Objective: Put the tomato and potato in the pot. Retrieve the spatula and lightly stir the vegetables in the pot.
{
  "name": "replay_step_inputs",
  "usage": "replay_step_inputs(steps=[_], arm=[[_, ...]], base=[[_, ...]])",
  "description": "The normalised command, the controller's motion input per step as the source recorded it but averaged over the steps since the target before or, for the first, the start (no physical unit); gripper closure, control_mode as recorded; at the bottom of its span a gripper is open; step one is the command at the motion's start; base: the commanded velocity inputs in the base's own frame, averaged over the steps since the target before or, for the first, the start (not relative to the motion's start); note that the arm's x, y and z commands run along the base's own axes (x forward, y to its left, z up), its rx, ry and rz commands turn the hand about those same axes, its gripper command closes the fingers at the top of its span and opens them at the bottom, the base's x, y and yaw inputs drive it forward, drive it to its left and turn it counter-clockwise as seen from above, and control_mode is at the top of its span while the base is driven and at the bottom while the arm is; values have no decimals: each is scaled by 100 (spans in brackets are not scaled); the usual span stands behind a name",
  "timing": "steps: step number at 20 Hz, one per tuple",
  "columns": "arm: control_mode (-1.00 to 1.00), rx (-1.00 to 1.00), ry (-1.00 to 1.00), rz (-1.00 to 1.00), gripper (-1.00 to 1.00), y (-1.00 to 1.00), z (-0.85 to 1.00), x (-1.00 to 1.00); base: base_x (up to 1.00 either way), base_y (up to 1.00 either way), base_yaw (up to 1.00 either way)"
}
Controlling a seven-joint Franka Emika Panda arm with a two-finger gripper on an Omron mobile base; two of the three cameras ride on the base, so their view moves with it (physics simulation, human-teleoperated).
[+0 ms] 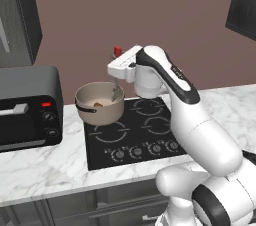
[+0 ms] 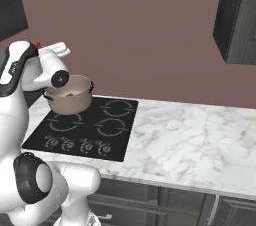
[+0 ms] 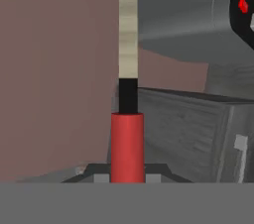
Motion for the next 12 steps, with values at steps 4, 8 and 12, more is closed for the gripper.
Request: replay_step_inputs(steps=[4, 8, 12], arm=[[-100, 0, 16, 0, 100, 0, -1, 41], [-100, 0, 16, 0, 100, 0, -4, 47], [-100, 0, 21, 0, 100, 0, -9, 40]], base=[[0, 0, 0], [0, 0, 0], [0, 0, 0]])
